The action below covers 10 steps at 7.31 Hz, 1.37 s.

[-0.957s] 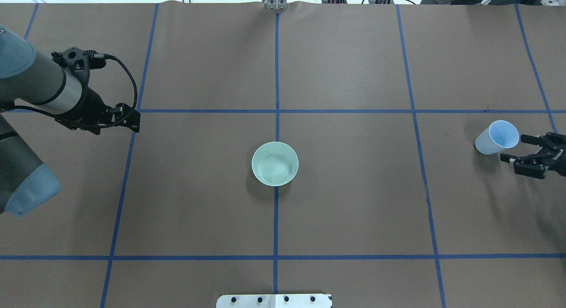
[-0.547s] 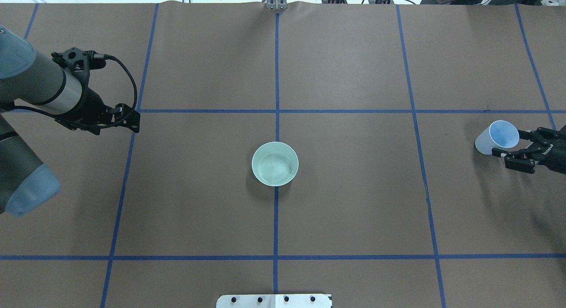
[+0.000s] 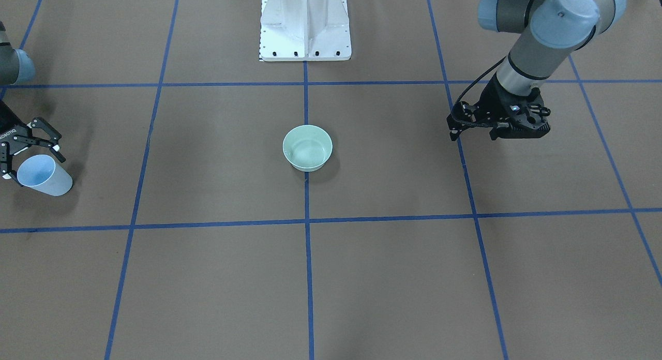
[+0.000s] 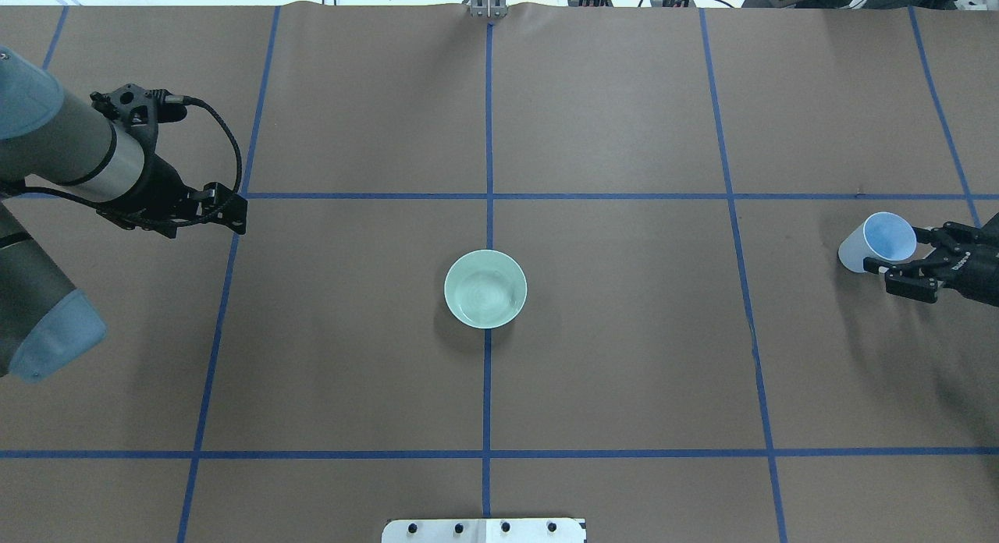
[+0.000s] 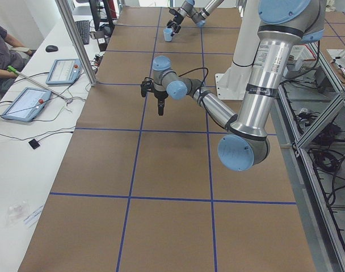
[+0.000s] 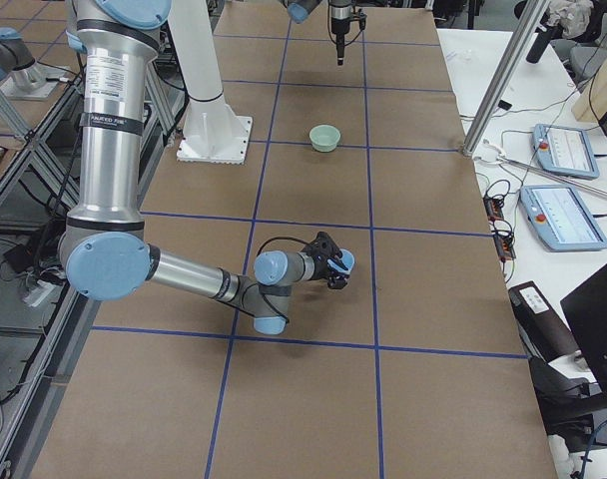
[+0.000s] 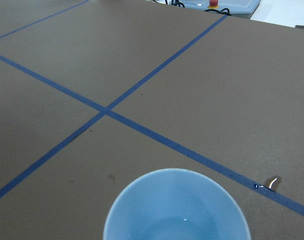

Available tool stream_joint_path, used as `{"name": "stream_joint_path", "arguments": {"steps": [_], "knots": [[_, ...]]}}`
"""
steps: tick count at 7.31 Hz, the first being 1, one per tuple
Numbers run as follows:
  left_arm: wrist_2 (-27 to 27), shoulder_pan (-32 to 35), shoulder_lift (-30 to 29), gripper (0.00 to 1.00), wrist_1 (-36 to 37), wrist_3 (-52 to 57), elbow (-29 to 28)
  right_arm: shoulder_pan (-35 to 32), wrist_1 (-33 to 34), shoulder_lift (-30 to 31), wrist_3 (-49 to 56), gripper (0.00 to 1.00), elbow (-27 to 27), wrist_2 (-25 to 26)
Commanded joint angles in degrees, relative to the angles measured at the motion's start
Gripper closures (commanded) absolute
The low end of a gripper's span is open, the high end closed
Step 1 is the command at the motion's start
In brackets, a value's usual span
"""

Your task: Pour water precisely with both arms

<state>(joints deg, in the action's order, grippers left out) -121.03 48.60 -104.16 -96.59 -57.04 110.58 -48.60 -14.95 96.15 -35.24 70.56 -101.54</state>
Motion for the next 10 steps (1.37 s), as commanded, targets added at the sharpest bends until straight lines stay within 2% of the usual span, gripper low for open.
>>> {"name": "stream_joint_path", "arguments": {"steps": [1,2,3,5,6,8,10], "knots": [[0.0,0.1,0.0,0.0,0.0,0.0,0.1,0.4,-0.1,-0.1,-0.1,0.26,-0.2,0.3],[0.0,0.1,0.0,0.0,0.0,0.0,0.2,0.4,-0.2,-0.2,0.0,0.43,0.1,0.2],[0.0,0.1,0.0,0.0,0.0,0.0,0.4,0.4,-0.2,-0.2,0.1,0.52,0.5,0.2],[0.0,0.1,1.6,0.0,0.1,-0.1,1.8,0.4,1.5,-0.7,-0.2,0.58,5.4,0.2],[0.1,0.1,2.0,0.0,0.0,0.0,1.7,0.3,5.3,-1.5,-0.4,0.59,8.5,0.5],[0.1,0.1,2.3,0.0,0.0,1.2,1.5,0.6,22.9,-3.6,-0.3,0.59,20.0,1.6],[0.4,0.1,2.2,0.0,-0.5,1.5,-0.4,3.8,36.1,-6.9,0.2,0.6,27.4,1.9]]}}
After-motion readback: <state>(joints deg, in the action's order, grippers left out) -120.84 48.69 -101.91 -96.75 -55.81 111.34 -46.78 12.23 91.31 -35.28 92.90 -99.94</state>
